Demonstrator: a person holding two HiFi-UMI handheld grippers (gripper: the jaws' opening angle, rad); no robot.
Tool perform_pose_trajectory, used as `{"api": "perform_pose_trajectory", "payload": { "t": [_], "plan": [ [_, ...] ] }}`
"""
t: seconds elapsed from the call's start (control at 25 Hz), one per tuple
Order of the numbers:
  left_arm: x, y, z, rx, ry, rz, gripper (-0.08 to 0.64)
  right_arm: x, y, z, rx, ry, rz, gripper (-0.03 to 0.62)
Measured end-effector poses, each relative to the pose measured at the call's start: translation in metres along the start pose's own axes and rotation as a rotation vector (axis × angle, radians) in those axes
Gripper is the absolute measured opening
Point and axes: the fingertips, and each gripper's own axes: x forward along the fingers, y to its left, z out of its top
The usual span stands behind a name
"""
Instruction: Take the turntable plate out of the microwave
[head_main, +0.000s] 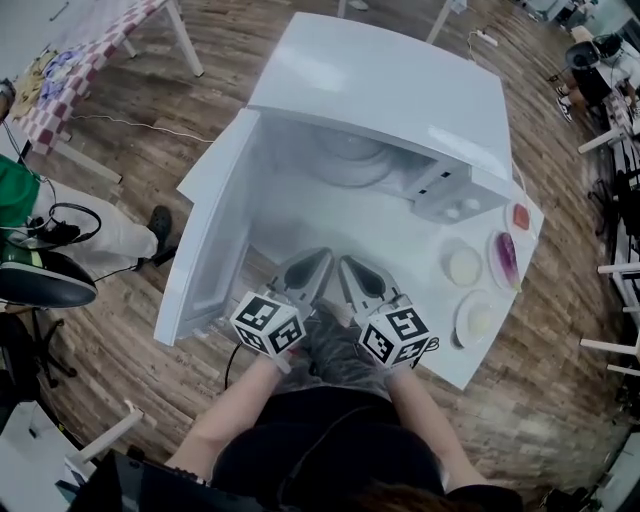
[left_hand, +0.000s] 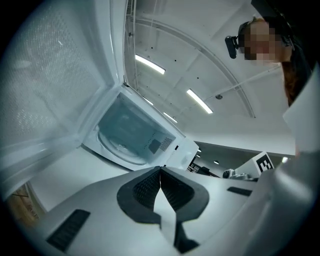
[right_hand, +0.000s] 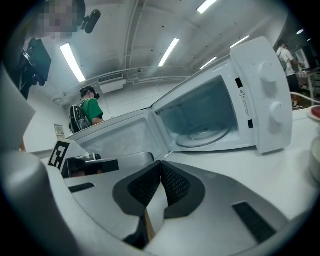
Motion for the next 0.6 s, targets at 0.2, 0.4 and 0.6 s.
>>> {"api": "perform_pose_trajectory", "payload": {
  "t": [0.2, 0.4, 0.6],
  "plan": [
    [0.023, 0.016, 0.0, -0.026, 0.005, 0.01, 0.012, 0.014, -0.021, 0.002, 0.019, 0.01, -0.019, 0.02],
    [0.041, 0.031, -0.002, -0.058, 0.021, 0.023, 0.012, 0.027, -0.044, 0.003, 0.065, 0.019, -0.059, 0.02],
    [0.056, 0.046, -0.002, -0.069, 0.036, 0.038, 0.012, 0.042, -0.068, 0.005, 0.131, 0.016, -0.101, 0.02]
  ]
}}
